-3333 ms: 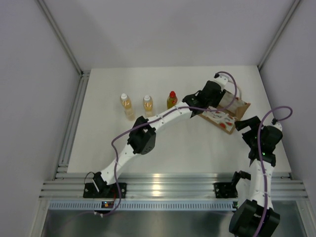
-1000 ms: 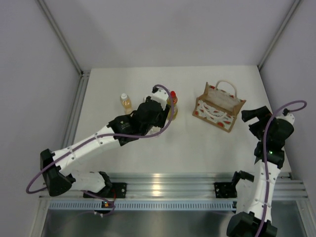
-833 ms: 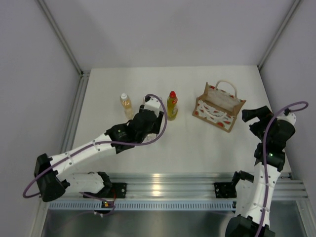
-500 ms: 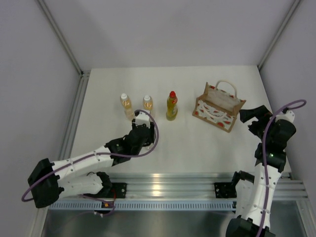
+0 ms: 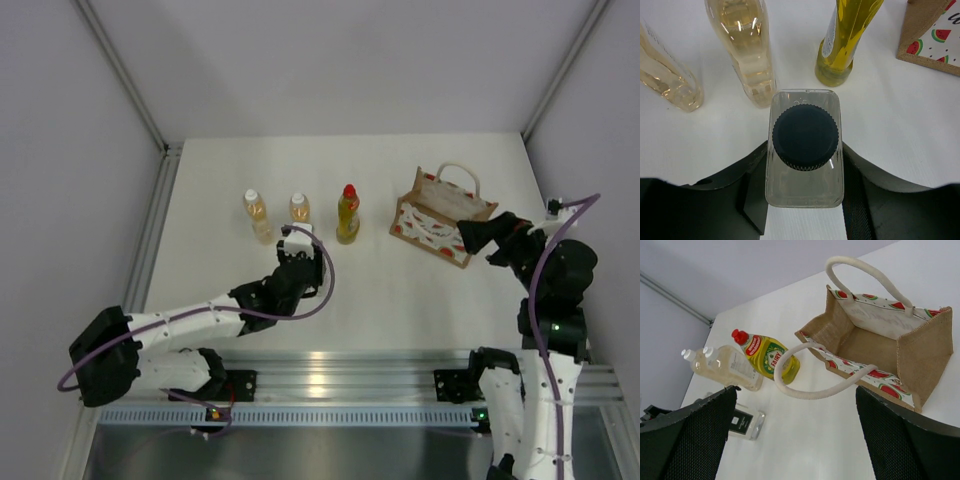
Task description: Take the personal care products out of the canvas bag
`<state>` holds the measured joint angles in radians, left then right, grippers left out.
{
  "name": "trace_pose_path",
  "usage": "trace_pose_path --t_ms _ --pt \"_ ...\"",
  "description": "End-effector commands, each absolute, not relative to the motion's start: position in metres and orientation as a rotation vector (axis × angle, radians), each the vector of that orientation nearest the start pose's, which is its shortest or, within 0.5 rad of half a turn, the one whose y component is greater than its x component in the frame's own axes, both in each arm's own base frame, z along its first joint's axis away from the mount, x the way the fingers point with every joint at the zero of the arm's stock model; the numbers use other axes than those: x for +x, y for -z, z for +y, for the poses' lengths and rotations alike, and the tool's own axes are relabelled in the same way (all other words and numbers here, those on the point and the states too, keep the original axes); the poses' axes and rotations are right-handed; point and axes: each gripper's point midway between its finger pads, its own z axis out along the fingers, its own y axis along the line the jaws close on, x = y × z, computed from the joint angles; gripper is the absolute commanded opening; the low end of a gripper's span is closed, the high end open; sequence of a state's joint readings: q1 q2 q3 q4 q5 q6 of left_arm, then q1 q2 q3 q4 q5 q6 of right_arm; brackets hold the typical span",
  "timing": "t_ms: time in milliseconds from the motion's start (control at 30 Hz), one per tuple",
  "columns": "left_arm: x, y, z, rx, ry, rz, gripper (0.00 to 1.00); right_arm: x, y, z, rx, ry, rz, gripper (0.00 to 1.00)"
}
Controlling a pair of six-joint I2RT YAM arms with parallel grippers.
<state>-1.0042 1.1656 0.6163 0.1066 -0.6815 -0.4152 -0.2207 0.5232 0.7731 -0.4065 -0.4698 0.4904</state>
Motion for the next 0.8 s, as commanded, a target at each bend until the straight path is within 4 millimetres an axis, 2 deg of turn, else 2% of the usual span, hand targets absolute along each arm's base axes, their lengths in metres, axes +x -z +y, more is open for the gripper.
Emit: trace_pose_path --t_ms 0,100,133,233,267,400,467,500,633,767 --pt "0.279 -0.200 -0.249 0.024 0.333 1.773 0.00 0.224 -0.322 0.055 0.167 -0.597 1.685 0.99" --pt "0.281 -0.196 -0.250 0.034 0.290 1.790 0.00 0.215 -0.332 0.061 0.122 -0.607 1.668 1.00" --pt "0.281 -0.194 -0.251 0.041 0.282 1.795 0.03 0.213 -0.332 0.062 0.115 -0.605 1.675 1.00" --pt "0.280 -0.194 -0.254 0.057 0.271 1.800 0.30 0.208 -0.334 0.065 0.087 -0.602 1.679 0.99" --pt "0.280 -0.194 -0.254 0.058 0.262 1.801 0.50 0.207 -0.334 0.065 0.082 -0.603 1.681 0.99" --pt "0.278 -0.199 -0.255 0.062 0.259 1.804 0.73 0.205 -0.334 0.067 0.068 -0.605 1.687 0.99" --pt "0.277 -0.205 -0.253 0.058 0.262 1.809 0.78 0.204 -0.334 0.068 0.055 -0.603 1.688 0.99" --pt "0.276 -0.207 -0.253 0.058 0.260 1.814 0.98 0.203 -0.335 0.068 0.043 -0.597 1.688 0.99" --pt "0.270 -0.223 -0.244 0.051 0.241 1.852 0.99 0.199 -0.333 0.072 -0.005 -0.566 1.708 1.00" --pt "0.258 -0.245 -0.226 0.023 0.228 1.903 0.99 0.197 -0.331 0.064 -0.013 -0.446 1.730 0.99"
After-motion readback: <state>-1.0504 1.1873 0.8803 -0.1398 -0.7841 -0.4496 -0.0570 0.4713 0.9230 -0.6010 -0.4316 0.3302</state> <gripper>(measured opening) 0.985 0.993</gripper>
